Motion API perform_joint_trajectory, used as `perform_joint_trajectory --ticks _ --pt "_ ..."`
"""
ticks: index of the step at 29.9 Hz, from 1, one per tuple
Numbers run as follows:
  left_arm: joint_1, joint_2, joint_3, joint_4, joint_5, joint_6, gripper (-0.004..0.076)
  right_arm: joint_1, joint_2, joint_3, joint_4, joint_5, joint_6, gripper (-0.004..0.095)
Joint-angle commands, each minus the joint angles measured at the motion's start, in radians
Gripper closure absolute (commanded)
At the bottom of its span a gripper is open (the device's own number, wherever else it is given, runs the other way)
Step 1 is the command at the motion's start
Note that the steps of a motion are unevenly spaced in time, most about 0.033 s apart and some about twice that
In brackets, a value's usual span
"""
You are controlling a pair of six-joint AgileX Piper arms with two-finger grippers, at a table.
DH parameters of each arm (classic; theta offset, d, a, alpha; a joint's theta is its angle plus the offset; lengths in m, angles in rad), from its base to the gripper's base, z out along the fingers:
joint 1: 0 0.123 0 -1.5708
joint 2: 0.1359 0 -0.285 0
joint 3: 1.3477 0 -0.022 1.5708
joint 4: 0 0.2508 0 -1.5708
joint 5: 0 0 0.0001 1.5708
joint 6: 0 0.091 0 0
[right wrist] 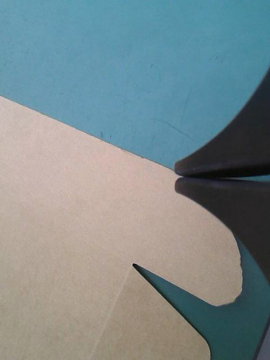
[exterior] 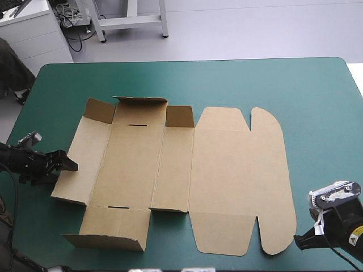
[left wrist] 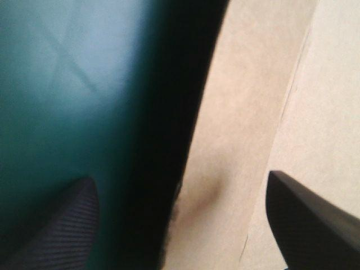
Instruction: Fold the box
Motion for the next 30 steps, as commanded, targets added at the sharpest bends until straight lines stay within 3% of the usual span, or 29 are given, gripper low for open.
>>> perform_joint_trajectory --ticks 1,6,12,30 --pt "-0.070 -0.019 -0.023 0.044 0.109 -0.008 0.0138 -0.008 0.008 -0.024 0.005 -0.052 -0.011 0.0931" --pt "-0.133 -0.014 -0.023 0.069 0.111 -0.016 0.0147 -0.008 0.008 -0.024 0.005 -0.045 -0.011 0.0931" --pt "-0.156 -0.014 -0.017 0.055 0.111 -0.028 0.0229 -0.008 0.008 -0.024 0.005 -0.047 -0.011 0.0931" --pt "-0.166 -0.014 -0.017 -0.040 0.111 -0.040 0.0237 -0.008 0.008 -0.024 0.005 -0.049 -0.011 0.0931"
